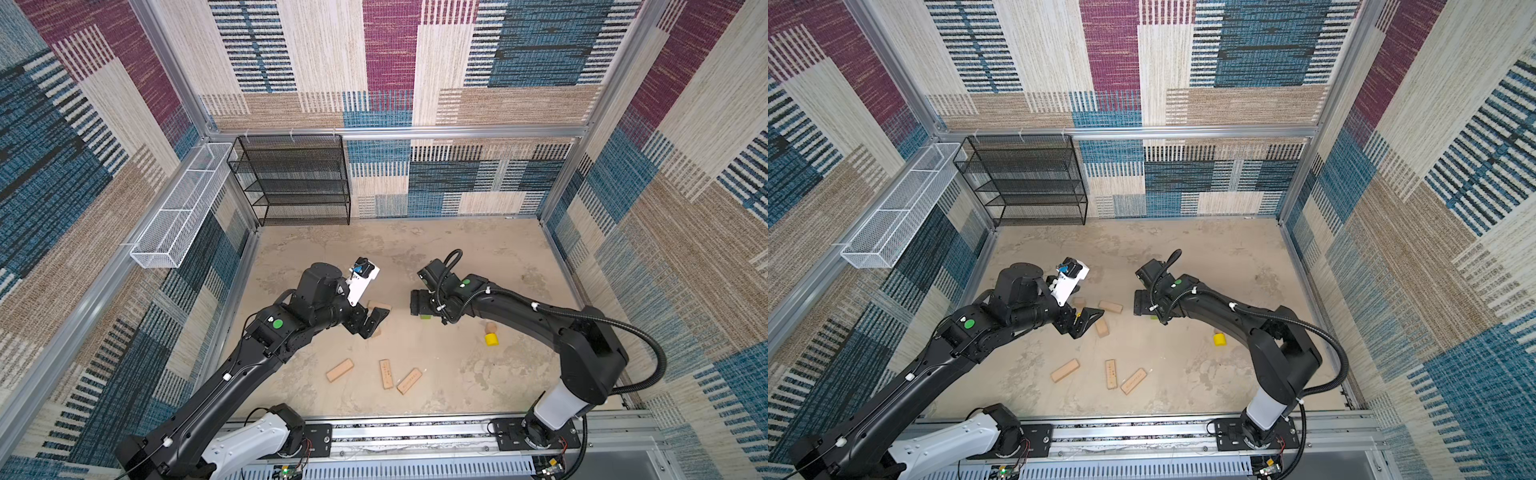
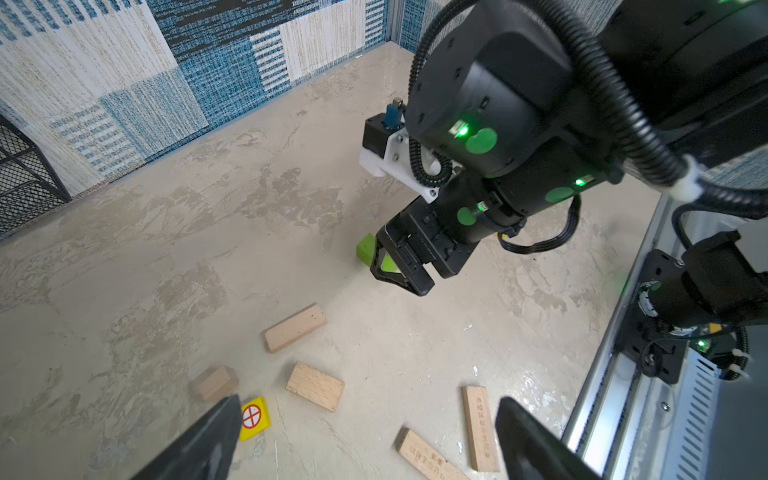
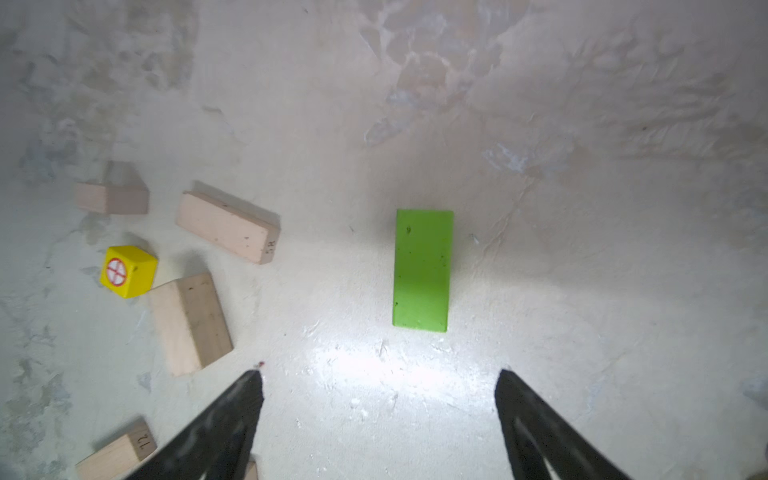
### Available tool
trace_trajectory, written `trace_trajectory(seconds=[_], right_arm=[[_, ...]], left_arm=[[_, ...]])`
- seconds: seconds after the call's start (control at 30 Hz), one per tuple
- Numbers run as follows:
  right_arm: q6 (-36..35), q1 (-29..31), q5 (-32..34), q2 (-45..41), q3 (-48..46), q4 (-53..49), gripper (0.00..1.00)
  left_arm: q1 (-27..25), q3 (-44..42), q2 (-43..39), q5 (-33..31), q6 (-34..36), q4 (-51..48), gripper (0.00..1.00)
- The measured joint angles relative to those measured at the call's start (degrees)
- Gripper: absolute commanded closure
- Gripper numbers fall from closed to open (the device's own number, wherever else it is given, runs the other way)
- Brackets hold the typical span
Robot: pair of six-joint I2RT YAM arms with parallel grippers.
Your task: Build the wood block tower
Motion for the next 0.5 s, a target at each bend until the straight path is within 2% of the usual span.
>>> trace_trajectory(seconds=[0.3, 0.5], right_arm=[[-6.3, 3.0, 2.7, -16.7, -0.9, -0.3, 0.0], [-8.4, 3.0, 3.1, -24.0, -4.5, -1.8, 0.0]], left_arm=[[0.1, 5.2, 8.4, 2.4, -8.9, -0.8, 0.01], [0.3, 4.3, 8.0, -5.1, -15.8, -2.8, 0.01]])
